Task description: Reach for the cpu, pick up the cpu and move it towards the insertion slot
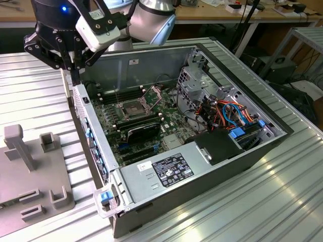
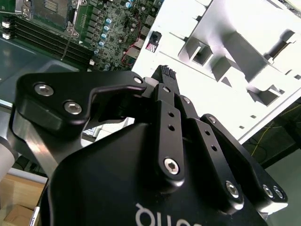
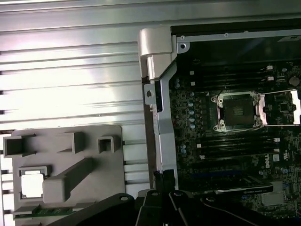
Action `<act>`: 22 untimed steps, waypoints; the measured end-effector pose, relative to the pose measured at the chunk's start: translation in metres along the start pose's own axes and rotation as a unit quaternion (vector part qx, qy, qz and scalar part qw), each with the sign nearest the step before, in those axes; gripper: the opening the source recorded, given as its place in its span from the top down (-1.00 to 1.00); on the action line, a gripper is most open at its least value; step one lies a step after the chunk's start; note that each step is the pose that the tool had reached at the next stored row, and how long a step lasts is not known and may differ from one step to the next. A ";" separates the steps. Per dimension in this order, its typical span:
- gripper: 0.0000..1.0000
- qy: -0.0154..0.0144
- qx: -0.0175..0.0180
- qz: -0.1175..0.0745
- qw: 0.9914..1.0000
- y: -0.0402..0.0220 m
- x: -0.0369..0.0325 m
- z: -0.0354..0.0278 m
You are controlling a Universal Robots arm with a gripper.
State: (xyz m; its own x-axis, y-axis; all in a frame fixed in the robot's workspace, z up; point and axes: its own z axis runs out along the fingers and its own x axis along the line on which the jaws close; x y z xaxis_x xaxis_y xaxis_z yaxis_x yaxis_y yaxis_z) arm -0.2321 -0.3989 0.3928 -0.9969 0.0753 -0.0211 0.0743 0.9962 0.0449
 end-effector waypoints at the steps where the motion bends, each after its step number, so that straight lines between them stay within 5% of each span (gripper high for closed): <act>1: 0.79 0.000 0.000 0.000 1.000 0.0000 0.0006 0.0000; 22: 0.79 0.000 0.000 0.000 1.000 -0.0013 0.0170 -0.0003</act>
State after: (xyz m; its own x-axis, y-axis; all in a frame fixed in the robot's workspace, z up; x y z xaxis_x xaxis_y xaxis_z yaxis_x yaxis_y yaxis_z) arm -0.2491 -0.3989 0.3928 -0.9970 0.0752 -0.0201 0.0743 0.9962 0.0448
